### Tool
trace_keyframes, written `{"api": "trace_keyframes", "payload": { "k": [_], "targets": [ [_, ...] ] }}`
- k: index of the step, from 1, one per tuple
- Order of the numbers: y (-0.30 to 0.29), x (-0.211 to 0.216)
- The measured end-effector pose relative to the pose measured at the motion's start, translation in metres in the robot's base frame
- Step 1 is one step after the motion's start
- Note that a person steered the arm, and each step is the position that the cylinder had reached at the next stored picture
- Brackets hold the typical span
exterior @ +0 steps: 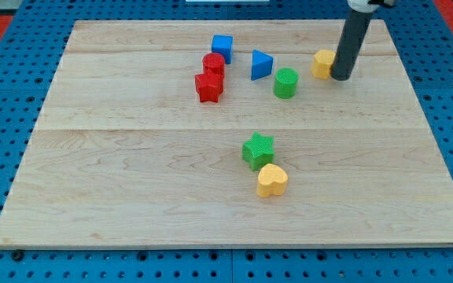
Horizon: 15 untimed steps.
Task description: Move green star closer to the green circle
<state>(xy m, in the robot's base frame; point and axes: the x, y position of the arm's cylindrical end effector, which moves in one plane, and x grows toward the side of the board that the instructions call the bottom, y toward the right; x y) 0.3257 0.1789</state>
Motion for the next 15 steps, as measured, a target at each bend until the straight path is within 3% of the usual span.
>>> {"api": "trace_keyframes", "payload": {
  "k": [1, 2, 3, 4, 5, 6, 7, 8, 9, 10, 11, 12, 13, 14, 15],
  "targets": [
    [-0.001, -0.012],
    [0.032, 0.064],
    [0.016, 0.168],
    [-0.048, 0.215],
    [-0.135, 0.197],
    [-0.181, 0.188],
    [-0.186, 0.167],
    [-0.135, 0.164],
    [-0.126, 0.150],
    [-0.112, 0.175],
    [-0.065, 0.162],
    [-0.053, 0.125],
    [-0.053, 0.122],
    [-0.061, 0.149],
    [-0.103, 0.132]
  ]
}}
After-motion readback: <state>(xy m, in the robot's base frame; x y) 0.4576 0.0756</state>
